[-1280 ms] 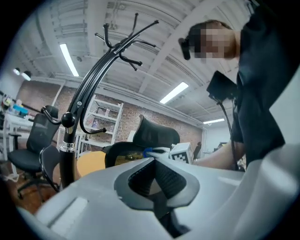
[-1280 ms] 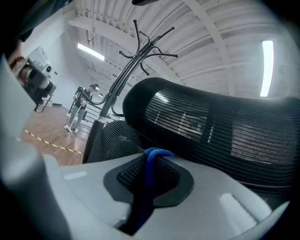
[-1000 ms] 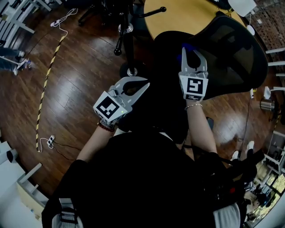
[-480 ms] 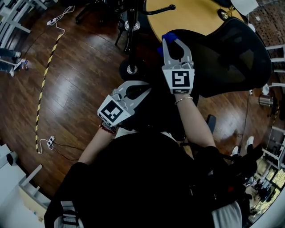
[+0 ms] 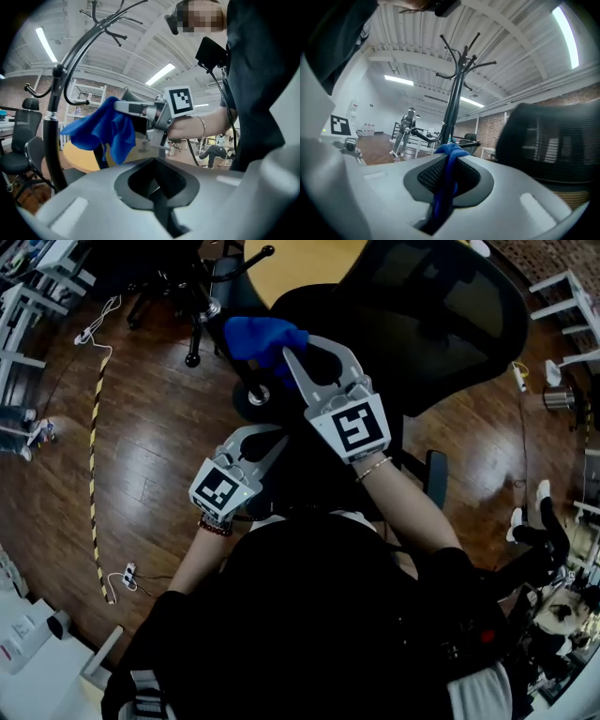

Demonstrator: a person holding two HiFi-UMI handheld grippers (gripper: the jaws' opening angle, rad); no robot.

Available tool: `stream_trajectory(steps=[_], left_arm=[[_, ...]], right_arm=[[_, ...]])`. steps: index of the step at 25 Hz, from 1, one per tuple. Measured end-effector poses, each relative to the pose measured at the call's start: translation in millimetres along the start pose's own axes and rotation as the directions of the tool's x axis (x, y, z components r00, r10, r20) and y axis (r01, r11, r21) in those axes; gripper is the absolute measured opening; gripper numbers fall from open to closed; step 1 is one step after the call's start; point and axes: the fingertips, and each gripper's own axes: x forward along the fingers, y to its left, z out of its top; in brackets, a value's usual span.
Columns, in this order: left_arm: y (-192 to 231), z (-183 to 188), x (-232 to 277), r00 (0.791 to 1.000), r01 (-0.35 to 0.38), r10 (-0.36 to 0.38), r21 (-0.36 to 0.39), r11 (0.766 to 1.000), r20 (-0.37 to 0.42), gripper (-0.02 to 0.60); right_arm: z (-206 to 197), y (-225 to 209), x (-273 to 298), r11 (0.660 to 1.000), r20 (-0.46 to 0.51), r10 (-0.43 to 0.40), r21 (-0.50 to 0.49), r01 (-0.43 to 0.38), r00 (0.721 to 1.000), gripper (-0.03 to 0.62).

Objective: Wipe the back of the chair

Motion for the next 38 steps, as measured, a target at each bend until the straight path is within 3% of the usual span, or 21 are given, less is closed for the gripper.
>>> stream_trajectory(steps=[3, 7, 11, 15, 18, 22, 25, 28, 34, 38], left_arm=[[-15.3, 3.6, 31.0, 0.999, 0.04, -0.039, -0.062, 0.997, 0.009, 0.005], [-23.1, 9.5, 66.0, 0.999, 0.024, -0.021, -0.105, 0.994, 0.028, 0.005], [-33.1, 26.2, 92.8, 0.998, -0.02, 0.029, -0.138, 0.99, 0.059, 0.005], [-31.7, 33.4, 104.3, 0.994, -0.079, 0.089, -0.167, 0.983, 0.058, 0.005], [-24.5, 51.1, 102.9, 0.981, -0.127, 0.156, -0.218, 0.968, 0.117, 0.005], [-27.5, 59.2, 103.7, 0.968, -0.189, 0.22, -0.228, 0.955, 0.117, 0.005], [-31.8, 54.4, 108.9, 0.974, -0.194, 0.214, -0.204, 0.959, 0.078, 0.005], [-34.9, 50.0, 105.2, 0.971, -0.195, 0.221, -0.236, 0.952, 0.086, 0.005], [-19.8, 52.3, 77.3, 0.949, -0.253, 0.293, -0.271, 0.929, 0.118, 0.005], [-8.5, 49.9, 42.8, 0.92, -0.313, 0.366, -0.298, 0.902, 0.141, 0.005]], right_arm=[[-19.5, -56.5, -71.4, 0.99, -0.087, -0.138, 0.022, 0.14, 0.987, 0.034], [-67.0, -129.2, -158.8, 0.93, -0.252, -0.327, 0.086, 0.358, 0.911, 0.034], [-98.9, -180.0, -236.7, 0.893, -0.312, -0.404, 0.068, 0.445, 0.86, 0.034], [-130.6, -246.2, -311.7, 0.824, -0.363, -0.514, 0.042, 0.565, 0.777, 0.034], [-147.3, -285.7, -341.4, 0.805, -0.39, -0.557, -0.035, 0.593, 0.733, 0.034], [-166.0, -307.4, -345.2, 0.827, -0.4, -0.54, -0.089, 0.555, 0.741, 0.034], [-166.9, -310.9, -333.0, 0.843, -0.373, -0.534, -0.161, 0.514, 0.759, 0.034], [-165.9, -305.5, -324.5, 0.852, -0.353, -0.523, -0.202, 0.483, 0.776, 0.034], [-163.0, -290.0, -293.6, 0.882, -0.337, -0.471, -0.211, 0.422, 0.816, 0.034], [-158.8, -273.7, -261.2, 0.904, -0.329, -0.422, -0.22, 0.366, 0.845, 0.034]])
